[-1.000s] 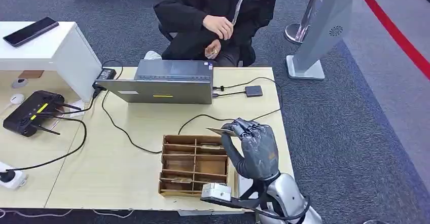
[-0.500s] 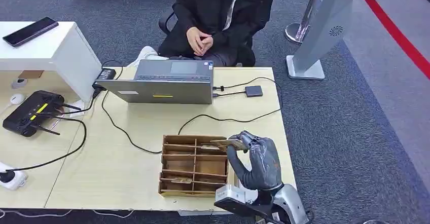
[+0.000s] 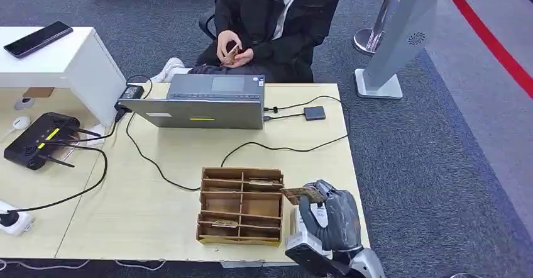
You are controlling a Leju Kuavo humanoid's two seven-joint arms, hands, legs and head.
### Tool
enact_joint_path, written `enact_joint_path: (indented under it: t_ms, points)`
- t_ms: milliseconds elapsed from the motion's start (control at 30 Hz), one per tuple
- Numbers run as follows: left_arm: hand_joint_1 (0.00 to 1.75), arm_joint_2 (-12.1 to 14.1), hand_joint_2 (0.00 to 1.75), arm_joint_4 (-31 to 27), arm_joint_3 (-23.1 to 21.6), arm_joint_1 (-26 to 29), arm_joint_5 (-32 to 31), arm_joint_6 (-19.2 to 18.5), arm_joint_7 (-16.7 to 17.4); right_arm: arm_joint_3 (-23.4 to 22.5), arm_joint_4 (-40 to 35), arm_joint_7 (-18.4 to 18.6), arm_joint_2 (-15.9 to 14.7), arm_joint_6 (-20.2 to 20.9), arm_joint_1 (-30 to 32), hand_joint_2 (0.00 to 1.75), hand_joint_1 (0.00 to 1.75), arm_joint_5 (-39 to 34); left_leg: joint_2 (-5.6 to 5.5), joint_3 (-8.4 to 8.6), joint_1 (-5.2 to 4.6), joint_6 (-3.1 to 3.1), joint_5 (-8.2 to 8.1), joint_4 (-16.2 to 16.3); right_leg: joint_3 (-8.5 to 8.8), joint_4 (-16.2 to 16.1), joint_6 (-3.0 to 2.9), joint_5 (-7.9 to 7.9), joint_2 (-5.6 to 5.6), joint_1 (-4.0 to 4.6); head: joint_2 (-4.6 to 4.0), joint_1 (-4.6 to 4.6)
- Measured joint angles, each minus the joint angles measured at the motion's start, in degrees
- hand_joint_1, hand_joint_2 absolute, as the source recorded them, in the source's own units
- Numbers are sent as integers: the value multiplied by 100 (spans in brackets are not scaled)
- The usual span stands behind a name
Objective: Pass the card to the sensor for recognition and then transmit it.
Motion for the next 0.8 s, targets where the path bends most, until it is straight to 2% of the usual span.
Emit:
enact_joint_path:
  t_ms: [800]
  points:
    - [0, -17, 0, 0, -2, 1, 223, 50, -55, -118, 663, 452, 0, -389, 438, 175, 175, -361, 0, 0, 0, -2, -3, 0, 0, 0, 3, -3, 1, 0, 0, 0]
